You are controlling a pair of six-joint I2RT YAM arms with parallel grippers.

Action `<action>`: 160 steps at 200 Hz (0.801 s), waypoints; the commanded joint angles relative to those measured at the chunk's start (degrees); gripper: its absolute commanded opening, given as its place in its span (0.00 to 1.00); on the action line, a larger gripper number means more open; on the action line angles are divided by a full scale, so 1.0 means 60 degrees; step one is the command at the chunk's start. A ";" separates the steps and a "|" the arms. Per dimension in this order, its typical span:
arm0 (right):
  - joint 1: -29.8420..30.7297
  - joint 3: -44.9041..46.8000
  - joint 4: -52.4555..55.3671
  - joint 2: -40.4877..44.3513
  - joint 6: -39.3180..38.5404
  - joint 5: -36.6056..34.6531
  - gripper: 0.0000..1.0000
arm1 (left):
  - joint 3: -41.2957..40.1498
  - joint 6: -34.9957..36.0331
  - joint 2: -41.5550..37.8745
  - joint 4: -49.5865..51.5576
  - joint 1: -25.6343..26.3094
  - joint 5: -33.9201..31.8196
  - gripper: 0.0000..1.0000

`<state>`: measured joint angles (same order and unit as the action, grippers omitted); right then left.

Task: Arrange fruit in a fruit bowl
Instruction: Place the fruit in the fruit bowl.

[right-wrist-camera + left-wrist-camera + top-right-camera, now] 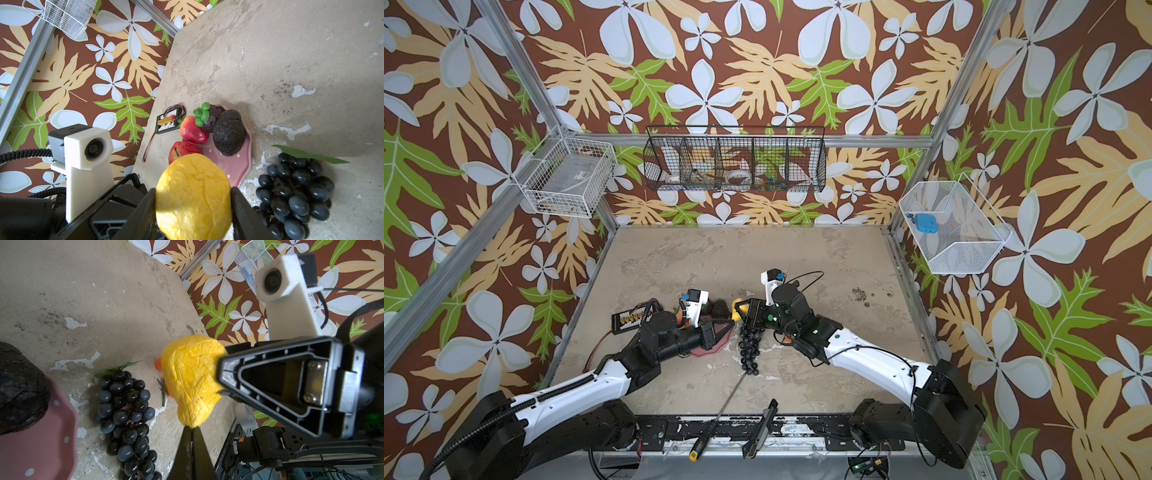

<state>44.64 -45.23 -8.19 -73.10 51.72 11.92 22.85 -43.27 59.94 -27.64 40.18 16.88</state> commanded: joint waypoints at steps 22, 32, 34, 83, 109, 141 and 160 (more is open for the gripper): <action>0.0038 -0.0078 0.0127 0.0036 -0.0296 -0.0031 0.61 | 0.0222 0.0228 -0.0247 0.0534 0.0008 -0.0492 0.00; 0.0030 -0.0090 0.0219 0.0054 -0.0355 -0.0102 0.64 | 0.0341 0.0355 -0.0291 0.0928 -0.0001 -0.0607 0.00; 0.0030 -0.0092 0.0239 0.0055 -0.0369 -0.0124 0.66 | 0.0367 0.0381 -0.0300 0.1017 -0.0002 -0.0633 0.00; 0.0030 -0.0144 0.0868 0.0486 -0.0994 -0.0845 0.87 | 0.1297 0.1292 -0.0731 0.4235 -0.0003 -0.1224 0.00; 0.0030 -0.0148 0.1414 0.0952 -0.1677 -0.1743 0.87 | 0.2455 0.1985 -0.0730 0.7019 -0.0003 -0.1862 0.00; 0.0004 0.0142 0.1963 0.1535 -0.2351 -0.2778 0.87 | 0.4150 0.2910 -0.0200 0.9911 -0.0003 -0.2776 0.00; -0.0056 0.0349 0.2163 0.1965 -0.2643 -0.3075 0.87 | 0.5006 0.3214 0.0276 1.1081 -0.0003 -0.3078 0.00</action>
<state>44.64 -44.27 1.93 -63.51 40.01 -1.19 48.34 -28.80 59.13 23.42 40.18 3.01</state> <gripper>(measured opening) 0.870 0.050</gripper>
